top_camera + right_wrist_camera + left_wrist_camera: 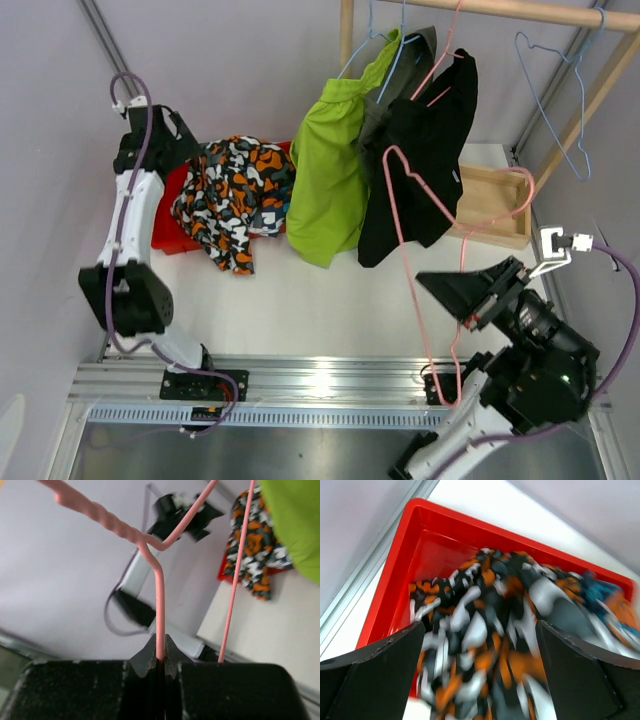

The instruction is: Remove the shorts from the hanger

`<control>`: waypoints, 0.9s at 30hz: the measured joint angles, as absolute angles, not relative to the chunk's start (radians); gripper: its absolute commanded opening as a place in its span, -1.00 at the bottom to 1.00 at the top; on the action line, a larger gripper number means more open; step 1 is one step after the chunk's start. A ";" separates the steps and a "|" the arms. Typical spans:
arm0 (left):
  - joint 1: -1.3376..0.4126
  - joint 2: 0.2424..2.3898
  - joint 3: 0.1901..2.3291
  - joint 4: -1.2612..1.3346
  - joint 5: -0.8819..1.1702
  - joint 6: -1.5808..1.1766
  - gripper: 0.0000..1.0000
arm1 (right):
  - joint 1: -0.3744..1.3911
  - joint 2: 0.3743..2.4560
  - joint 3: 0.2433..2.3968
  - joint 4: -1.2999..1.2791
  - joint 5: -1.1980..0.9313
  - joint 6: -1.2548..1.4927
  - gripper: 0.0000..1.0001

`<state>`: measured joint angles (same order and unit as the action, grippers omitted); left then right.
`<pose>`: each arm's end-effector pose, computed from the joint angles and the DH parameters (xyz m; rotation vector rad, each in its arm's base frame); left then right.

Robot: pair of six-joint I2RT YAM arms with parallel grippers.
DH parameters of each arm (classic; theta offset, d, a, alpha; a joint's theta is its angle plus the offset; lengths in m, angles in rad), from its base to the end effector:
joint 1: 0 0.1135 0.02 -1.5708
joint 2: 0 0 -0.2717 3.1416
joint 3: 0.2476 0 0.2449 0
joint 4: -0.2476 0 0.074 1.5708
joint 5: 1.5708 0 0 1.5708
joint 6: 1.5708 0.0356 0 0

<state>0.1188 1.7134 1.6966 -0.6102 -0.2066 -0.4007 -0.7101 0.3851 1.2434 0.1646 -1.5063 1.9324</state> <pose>0.3816 0.0529 0.3746 -0.6714 2.0775 0.0675 -0.0392 0.0806 0.4996 0.0702 1.6837 1.3595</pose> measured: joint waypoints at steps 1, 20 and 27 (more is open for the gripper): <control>0.112 1.657 1.668 -0.612 -0.204 -0.401 0.99 | -0.759 0.384 1.220 0.218 -1.508 1.945 -1.00; -0.024 0.709 1.113 -0.487 0.039 -0.358 0.99 | -1.492 0.890 2.185 0.435 -1.427 1.994 -1.00; -0.035 0.674 0.987 -0.481 0.095 -0.357 0.99 | -1.671 0.826 2.120 0.710 -1.433 1.994 -1.00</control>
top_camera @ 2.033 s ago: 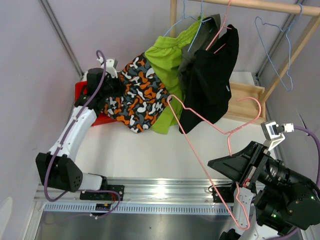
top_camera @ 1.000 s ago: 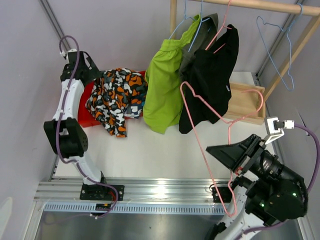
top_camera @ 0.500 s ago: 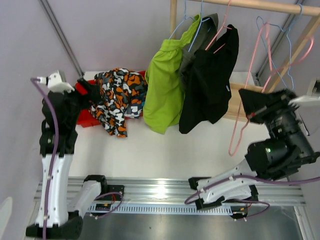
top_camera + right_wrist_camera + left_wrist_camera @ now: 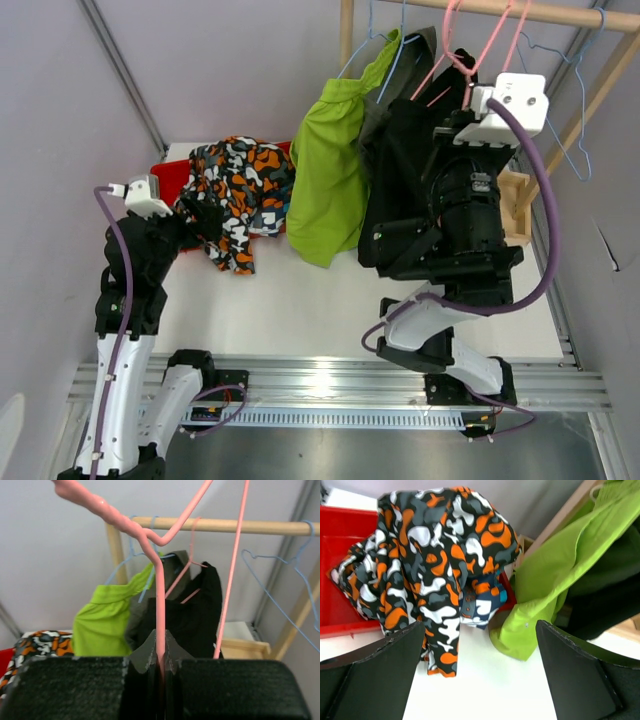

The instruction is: Remove the shorts from the hanger

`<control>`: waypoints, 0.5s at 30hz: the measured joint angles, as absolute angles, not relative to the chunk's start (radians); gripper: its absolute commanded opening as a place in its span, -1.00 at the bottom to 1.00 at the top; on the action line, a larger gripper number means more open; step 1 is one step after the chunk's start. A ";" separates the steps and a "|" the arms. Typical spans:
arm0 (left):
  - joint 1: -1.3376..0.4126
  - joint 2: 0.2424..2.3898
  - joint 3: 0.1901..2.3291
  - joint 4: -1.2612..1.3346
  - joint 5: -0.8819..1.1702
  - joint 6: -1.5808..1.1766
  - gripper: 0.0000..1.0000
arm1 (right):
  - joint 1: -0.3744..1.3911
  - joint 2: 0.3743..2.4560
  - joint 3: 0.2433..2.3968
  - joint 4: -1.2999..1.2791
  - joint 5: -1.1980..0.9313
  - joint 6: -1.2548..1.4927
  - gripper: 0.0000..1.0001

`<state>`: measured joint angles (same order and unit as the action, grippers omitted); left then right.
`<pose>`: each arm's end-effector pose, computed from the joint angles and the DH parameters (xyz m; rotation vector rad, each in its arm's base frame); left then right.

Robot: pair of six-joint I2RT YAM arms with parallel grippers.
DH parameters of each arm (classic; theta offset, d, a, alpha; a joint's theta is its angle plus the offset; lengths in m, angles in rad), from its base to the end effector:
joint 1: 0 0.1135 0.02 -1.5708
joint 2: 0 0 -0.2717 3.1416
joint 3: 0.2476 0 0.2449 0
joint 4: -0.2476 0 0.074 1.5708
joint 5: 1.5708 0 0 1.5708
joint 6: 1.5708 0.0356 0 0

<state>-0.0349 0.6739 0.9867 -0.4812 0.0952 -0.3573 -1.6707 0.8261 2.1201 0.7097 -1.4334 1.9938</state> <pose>0.1228 -0.0077 0.3949 -0.2116 1.7400 -0.3700 0.0540 0.1856 0.6297 0.0206 1.4462 -0.0455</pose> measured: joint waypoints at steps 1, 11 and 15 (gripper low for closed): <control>-0.037 0.668 0.972 -0.480 0.104 -0.357 0.99 | -1.696 0.826 2.105 0.729 -1.433 1.994 -1.00; -0.071 0.675 0.894 -0.419 0.135 -0.353 0.99 | -1.990 1.194 2.756 0.748 -1.393 2.000 -1.00; -0.080 0.682 0.850 -0.402 0.135 -0.345 0.99 | -2.053 1.217 2.839 0.881 -1.356 1.997 -1.00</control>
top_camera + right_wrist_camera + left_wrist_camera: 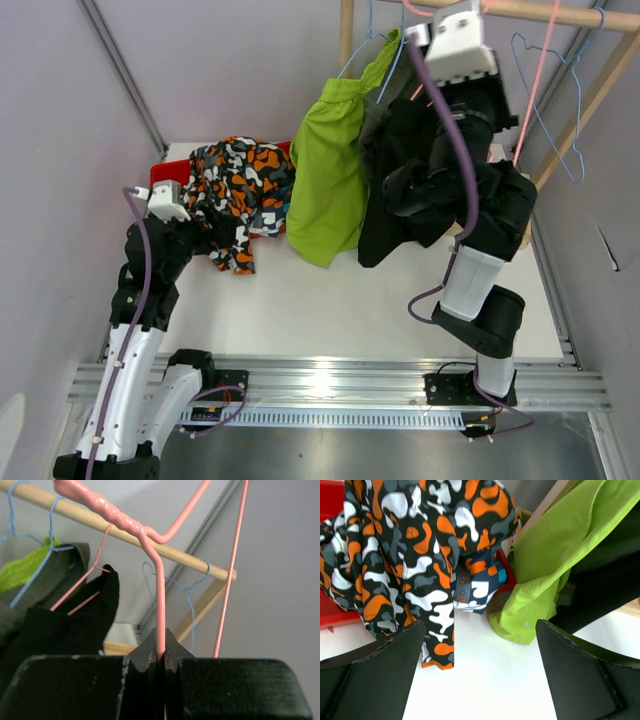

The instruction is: Remove the shorts from the hanger

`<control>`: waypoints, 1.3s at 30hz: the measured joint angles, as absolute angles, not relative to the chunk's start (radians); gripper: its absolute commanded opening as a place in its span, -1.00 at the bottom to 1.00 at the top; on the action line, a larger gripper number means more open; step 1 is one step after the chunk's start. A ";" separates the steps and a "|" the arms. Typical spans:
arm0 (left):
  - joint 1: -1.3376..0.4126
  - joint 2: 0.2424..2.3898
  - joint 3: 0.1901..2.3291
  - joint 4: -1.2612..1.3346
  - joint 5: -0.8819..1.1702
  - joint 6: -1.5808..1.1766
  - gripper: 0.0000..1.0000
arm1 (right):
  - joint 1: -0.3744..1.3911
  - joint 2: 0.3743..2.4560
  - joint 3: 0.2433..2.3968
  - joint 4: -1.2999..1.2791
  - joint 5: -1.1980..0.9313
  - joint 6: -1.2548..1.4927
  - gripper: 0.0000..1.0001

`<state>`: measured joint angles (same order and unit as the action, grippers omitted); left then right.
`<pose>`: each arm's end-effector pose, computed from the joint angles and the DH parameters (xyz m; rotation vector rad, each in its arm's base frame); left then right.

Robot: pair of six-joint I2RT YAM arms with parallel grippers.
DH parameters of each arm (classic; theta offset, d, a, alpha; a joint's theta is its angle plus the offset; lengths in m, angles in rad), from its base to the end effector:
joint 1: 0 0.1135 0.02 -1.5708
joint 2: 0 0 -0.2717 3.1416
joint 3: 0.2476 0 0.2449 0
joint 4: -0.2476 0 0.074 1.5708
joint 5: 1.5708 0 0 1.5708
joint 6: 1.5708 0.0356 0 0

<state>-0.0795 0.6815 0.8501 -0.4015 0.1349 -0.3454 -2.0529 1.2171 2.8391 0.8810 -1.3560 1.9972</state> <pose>0.1385 -0.0158 0.3584 -0.1448 1.8160 -0.4234 0.1290 0.1715 0.6511 -0.1537 1.4708 -0.6741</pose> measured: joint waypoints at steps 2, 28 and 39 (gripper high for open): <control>-0.087 0.686 0.834 -0.397 0.134 -0.339 0.99 | -2.063 1.230 2.901 0.943 -1.335 1.999 -1.00; -0.150 0.720 0.806 -0.374 0.082 -0.296 0.99 | -1.428 1.248 2.275 1.052 -1.465 1.992 -1.00; -0.150 0.720 0.798 -0.376 0.083 -0.295 0.99 | -0.851 1.057 1.659 1.016 -1.503 1.998 -1.00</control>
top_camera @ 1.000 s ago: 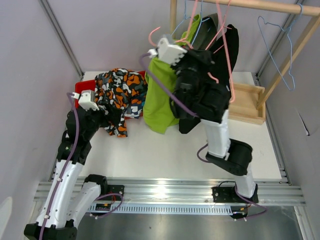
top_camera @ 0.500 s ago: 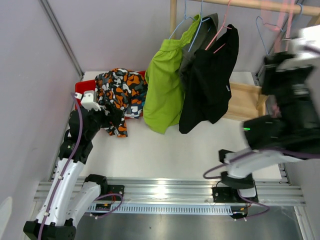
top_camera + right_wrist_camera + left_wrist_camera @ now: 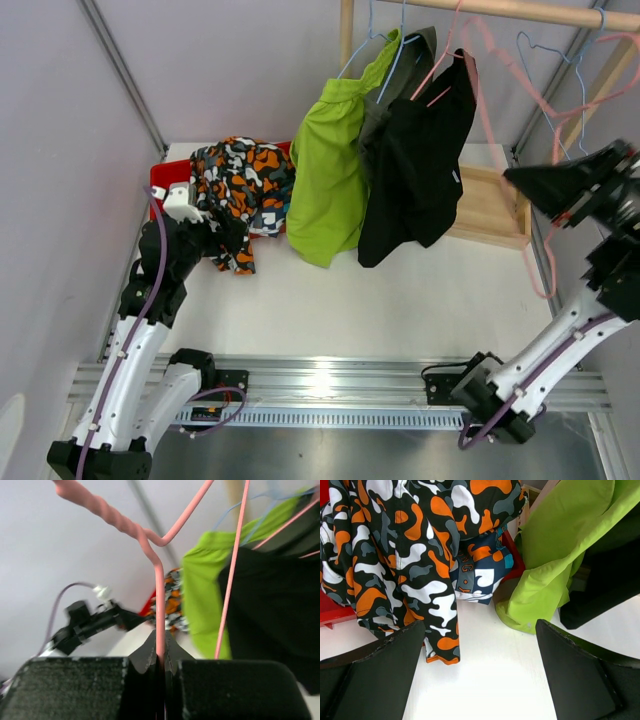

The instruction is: Remove the shorts from the hanger

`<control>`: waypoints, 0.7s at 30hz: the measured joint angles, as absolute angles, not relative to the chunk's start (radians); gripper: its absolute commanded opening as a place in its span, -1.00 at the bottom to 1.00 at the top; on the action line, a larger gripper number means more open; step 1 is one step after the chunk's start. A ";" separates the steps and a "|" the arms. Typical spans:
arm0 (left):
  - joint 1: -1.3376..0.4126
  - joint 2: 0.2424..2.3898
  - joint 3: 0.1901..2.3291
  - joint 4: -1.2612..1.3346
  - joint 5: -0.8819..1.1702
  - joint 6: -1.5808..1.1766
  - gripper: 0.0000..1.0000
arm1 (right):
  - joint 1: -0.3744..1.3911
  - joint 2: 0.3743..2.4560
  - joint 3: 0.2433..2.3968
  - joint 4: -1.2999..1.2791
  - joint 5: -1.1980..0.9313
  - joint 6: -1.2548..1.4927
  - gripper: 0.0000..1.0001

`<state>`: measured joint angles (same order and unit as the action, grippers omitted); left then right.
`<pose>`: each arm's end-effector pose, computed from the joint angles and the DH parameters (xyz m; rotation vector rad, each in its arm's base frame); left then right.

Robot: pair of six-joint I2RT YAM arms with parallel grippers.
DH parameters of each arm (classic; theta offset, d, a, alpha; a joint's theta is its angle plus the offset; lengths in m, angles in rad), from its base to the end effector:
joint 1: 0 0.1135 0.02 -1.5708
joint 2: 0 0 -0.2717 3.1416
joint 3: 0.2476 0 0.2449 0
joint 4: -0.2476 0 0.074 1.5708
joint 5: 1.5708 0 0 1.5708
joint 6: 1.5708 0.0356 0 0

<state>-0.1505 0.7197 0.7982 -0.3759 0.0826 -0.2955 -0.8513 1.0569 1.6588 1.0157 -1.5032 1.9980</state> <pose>0.1502 -0.0257 0.3390 -0.0790 1.8834 -0.3840 0.0561 -0.0101 0.6103 -0.2672 1.5457 0.8794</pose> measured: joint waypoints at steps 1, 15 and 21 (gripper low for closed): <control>-0.151 0.720 0.798 -0.377 0.083 -0.295 0.99 | -0.810 1.017 1.580 1.015 -1.503 1.999 -1.00; -0.165 0.726 0.798 -0.384 0.084 -0.295 0.99 | -0.599 0.394 0.909 0.351 -1.531 2.005 -1.00; -0.179 0.726 0.798 -0.384 0.082 -0.294 0.99 | -0.808 0.611 1.279 0.477 -1.517 2.004 -1.00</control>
